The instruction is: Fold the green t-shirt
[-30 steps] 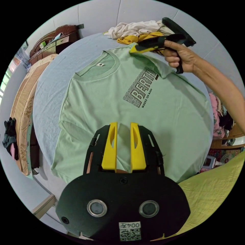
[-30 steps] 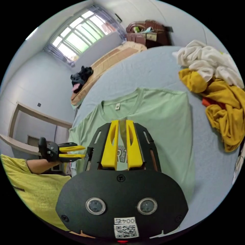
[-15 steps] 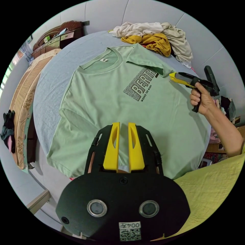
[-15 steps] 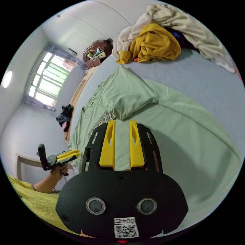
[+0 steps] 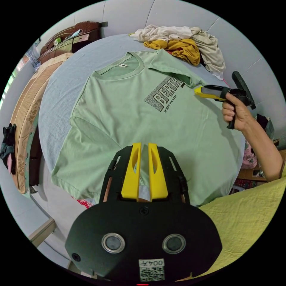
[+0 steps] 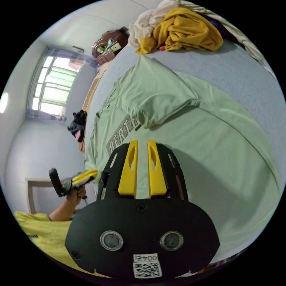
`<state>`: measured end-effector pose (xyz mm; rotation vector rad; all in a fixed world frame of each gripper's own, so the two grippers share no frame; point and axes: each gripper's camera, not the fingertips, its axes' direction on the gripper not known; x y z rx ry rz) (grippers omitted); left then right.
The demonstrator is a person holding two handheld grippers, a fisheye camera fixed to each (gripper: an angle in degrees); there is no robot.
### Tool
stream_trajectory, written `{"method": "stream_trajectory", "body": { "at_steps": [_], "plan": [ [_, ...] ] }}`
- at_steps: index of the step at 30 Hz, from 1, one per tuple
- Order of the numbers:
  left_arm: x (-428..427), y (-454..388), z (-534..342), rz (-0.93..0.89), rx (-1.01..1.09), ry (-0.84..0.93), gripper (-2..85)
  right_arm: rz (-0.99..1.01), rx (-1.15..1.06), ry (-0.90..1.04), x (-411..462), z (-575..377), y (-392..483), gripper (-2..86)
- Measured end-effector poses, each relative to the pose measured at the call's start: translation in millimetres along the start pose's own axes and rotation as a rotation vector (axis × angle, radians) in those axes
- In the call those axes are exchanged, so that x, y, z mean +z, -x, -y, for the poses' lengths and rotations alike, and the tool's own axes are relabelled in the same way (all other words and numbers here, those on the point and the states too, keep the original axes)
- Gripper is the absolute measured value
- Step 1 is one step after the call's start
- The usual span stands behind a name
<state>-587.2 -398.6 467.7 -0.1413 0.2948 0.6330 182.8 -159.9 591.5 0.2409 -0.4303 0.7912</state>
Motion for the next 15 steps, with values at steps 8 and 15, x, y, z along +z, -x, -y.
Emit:
{"method": "stream_trajectory", "body": {
  "at_steps": [8,15],
  "plan": [
    [-0.6,10.3,-15.7,0.005,0.001,0.019,2.2,-0.501,-0.407,0.026,7.4,8.7,37.7,8.9],
    [0.2,18.2,-30.6,0.012,-0.008,0.043,2.4,-0.631,-0.583,0.144,45.4,1.8,74.8,6.7]
  ]
}}
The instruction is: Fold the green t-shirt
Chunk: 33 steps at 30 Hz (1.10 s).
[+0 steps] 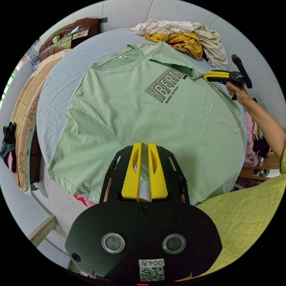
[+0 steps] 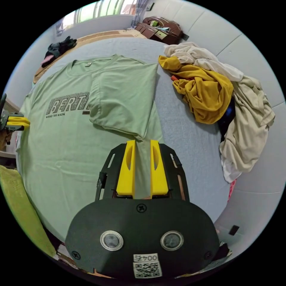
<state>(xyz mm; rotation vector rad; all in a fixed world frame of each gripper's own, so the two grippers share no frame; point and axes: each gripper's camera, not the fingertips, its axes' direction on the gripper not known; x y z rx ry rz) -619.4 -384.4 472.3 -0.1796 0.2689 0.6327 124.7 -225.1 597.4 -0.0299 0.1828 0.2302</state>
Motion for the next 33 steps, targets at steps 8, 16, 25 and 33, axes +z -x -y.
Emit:
{"method": "stream_trajectory", "body": {
  "at_steps": [8,16,25,33],
  "plan": [
    [-5.6,15.2,-16.9,-0.001,-0.006,0.000,2.7,-0.079,0.085,-0.001,-16.8,-0.8,12.0,1.0],
    [-13.2,32.0,-36.2,-0.001,-0.006,-0.001,2.9,0.078,0.289,-0.052,-42.8,-23.7,31.2,4.7],
    [-23.6,54.1,-62.0,0.001,-0.012,-0.005,3.5,0.248,0.296,-0.075,-63.6,-33.6,126.6,4.3],
    [-67.8,108.5,-149.7,-0.036,-0.219,-0.174,7.0,0.492,0.246,-0.272,-125.1,-79.9,265.7,6.3]
  ]
}}
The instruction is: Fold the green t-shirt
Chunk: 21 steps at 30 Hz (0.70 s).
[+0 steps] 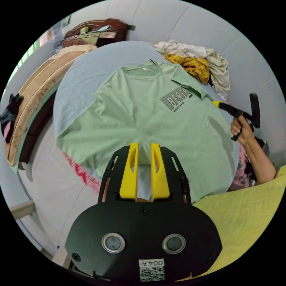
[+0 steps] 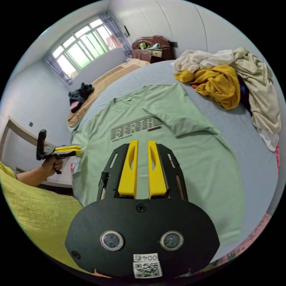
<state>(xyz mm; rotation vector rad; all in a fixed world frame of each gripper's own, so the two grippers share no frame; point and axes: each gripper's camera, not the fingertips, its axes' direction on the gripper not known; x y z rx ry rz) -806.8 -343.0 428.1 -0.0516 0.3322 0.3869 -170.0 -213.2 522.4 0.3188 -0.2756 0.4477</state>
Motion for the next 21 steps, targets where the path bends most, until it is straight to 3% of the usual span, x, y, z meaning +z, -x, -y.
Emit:
{"method": "stream_trajectory", "body": {
  "at_steps": [7,11,21],
  "plan": [
    [-41.3,83.0,-47.8,0.099,-0.049,-0.049,8.2,0.112,-0.121,0.068,43.2,-51.1,152.0,6.9],
    [-52.8,127.8,-49.5,0.068,-0.054,-0.110,9.1,0.125,-0.190,0.089,69.4,-63.1,223.4,6.8],
    [-52.6,199.6,-45.3,-0.052,-0.029,-0.114,9.8,-0.032,-0.430,0.139,154.4,-64.8,390.5,6.9]
  ]
}}
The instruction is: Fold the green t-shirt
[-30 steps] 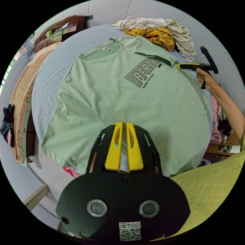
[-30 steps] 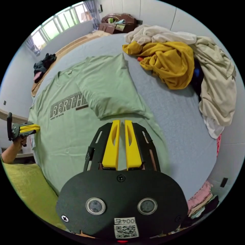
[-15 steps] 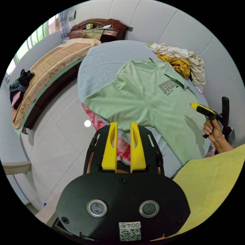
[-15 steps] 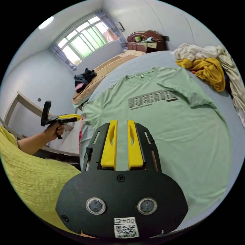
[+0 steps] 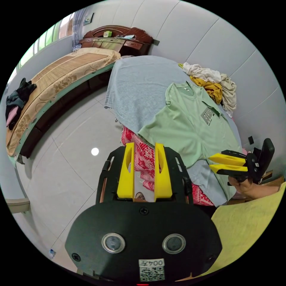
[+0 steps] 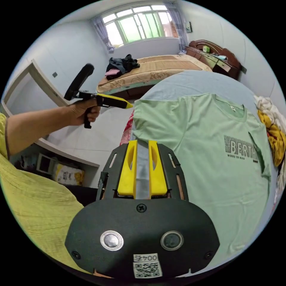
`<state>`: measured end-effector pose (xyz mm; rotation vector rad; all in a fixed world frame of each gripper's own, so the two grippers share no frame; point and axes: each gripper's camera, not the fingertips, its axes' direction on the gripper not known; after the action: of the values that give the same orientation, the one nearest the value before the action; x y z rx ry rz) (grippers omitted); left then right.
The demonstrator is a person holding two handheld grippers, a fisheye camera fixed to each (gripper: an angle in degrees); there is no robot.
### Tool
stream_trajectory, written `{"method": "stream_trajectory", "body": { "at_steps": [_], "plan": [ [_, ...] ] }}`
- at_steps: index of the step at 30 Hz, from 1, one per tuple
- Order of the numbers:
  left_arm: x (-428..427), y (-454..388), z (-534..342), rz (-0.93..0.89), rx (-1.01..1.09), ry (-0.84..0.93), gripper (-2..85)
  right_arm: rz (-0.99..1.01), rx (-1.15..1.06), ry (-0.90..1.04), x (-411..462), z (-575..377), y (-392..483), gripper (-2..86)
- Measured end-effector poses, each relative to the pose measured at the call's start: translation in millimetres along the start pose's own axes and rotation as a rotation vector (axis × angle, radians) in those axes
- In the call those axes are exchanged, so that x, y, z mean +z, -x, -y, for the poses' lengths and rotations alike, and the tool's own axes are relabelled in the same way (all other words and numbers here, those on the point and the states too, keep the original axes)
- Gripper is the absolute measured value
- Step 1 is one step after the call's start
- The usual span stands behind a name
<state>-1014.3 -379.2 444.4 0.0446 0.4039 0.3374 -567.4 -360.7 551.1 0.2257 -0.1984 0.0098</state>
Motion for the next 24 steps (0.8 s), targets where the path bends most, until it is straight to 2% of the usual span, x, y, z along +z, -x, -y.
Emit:
{"method": "stream_trajectory", "body": {
  "at_steps": [8,12,18,24],
  "plan": [
    [-1.4,9.5,14.8,-0.018,0.139,0.047,9.9,-0.176,-0.253,0.135,45.8,25.9,73.8,8.5],
    [-4.1,19.8,19.1,-0.049,0.122,0.031,9.9,-0.251,-0.303,0.195,61.7,29.8,92.1,7.9],
    [-2.4,20.6,28.0,-0.042,0.156,0.067,8.1,-0.244,-0.267,0.208,64.3,30.3,93.6,2.1],
    [-23.4,22.4,33.3,-0.061,0.077,0.015,1.6,-0.118,-0.061,0.100,42.2,24.1,61.5,0.2]
  ]
}}
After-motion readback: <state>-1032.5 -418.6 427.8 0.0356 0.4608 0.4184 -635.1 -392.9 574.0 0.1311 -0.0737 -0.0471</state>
